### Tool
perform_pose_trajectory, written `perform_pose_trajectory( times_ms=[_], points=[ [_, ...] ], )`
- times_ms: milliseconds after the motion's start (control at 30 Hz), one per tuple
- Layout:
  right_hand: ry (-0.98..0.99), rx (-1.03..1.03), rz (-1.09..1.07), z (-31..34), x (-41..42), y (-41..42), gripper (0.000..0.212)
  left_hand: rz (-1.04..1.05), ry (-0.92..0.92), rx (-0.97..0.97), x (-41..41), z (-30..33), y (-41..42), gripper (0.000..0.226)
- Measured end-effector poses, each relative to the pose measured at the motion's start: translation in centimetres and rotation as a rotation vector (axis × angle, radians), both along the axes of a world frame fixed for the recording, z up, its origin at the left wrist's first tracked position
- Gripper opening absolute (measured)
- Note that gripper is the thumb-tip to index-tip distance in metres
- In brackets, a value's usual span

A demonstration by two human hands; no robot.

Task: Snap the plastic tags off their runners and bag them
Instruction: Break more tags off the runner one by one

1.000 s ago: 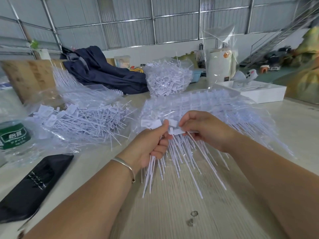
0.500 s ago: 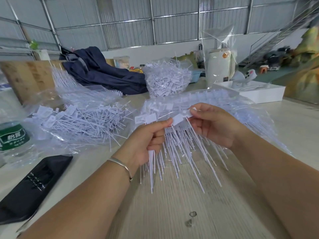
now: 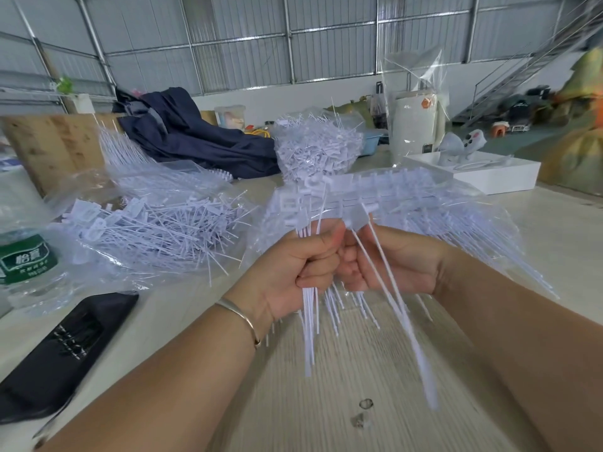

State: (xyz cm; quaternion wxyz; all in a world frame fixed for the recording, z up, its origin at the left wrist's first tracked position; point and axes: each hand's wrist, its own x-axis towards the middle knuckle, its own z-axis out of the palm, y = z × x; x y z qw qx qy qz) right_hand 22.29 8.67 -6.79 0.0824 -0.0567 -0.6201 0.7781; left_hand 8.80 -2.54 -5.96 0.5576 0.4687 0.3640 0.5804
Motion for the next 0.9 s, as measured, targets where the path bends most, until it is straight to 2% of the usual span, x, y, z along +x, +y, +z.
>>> perform_pose_trajectory(
  times_ms=[100, 267, 400, 467, 600, 767, 900],
  points=[
    [0.013, 0.05, 0.041, 0.3, 0.2, -0.2, 0.085, 0.02, -0.017, 0.04, 0.2, 0.3, 0.1, 0.033],
    [0.026, -0.011, -0.142, 0.7, 0.3, 0.5, 0.053, 0.188, -0.106, -0.032, -0.6, 0.6, 0.3, 0.03],
    [0.091, -0.013, -0.284, 0.8, 0.5, 1.0, 0.038, 0.36, -0.012, -0.105, -1.1, 0.2, 0.5, 0.037],
    [0.116, 0.023, -0.314, 0.8, 0.6, 1.1, 0.024, 0.423, -0.017, -0.107, -1.0, -0.1, 0.7, 0.03],
    [0.123, 0.049, -0.313, 0.7, 0.6, 0.9, 0.014, 0.494, 0.068, -0.066, -0.7, -0.4, 1.0, 0.018],
    [0.08, 0.073, -0.312, 0.8, 0.1, 0.5, 0.029, 0.496, 0.214, -0.074, -0.4, -0.6, 0.8, 0.011],
    [0.1, 0.02, -0.327, 0.8, 0.0, 0.4, 0.022, 0.496, 0.224, -0.067, -0.4, -0.6, 0.8, 0.02]
  ],
)
